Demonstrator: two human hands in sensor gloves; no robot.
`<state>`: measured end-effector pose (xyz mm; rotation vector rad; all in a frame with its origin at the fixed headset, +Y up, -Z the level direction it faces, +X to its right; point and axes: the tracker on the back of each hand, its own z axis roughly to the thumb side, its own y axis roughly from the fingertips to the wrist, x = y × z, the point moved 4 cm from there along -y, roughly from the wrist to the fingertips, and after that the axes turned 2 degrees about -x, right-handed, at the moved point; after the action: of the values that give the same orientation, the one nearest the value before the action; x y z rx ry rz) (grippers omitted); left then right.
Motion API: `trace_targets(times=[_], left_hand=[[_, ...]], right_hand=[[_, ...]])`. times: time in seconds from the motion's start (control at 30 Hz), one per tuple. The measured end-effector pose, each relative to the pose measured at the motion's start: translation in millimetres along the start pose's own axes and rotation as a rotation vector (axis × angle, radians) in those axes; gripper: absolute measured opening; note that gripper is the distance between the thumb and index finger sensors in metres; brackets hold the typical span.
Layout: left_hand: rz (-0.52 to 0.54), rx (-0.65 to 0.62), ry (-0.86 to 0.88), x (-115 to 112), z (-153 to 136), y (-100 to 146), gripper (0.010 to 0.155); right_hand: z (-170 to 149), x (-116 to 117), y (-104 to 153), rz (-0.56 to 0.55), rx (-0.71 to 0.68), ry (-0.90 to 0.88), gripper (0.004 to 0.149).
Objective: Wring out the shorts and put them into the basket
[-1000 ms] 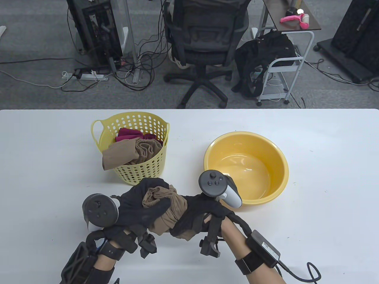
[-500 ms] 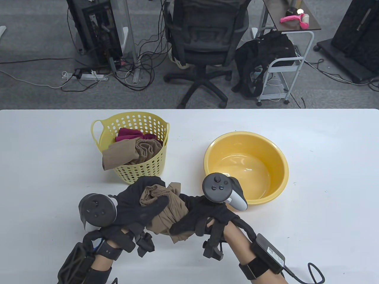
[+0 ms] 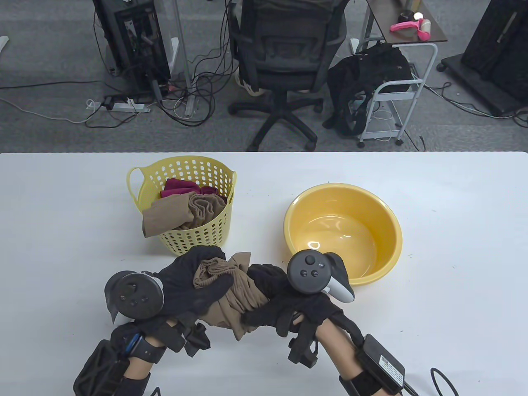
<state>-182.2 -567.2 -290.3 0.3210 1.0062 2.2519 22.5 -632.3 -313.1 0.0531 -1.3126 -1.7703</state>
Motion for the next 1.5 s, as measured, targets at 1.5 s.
trace_targets(times=[1.5], left_hand=[[0.12, 0.115, -0.218, 69, -4, -52, 0.067]], right_hand=[[-58, -5, 45, -0.271, 0.184, 0.598, 0.101]])
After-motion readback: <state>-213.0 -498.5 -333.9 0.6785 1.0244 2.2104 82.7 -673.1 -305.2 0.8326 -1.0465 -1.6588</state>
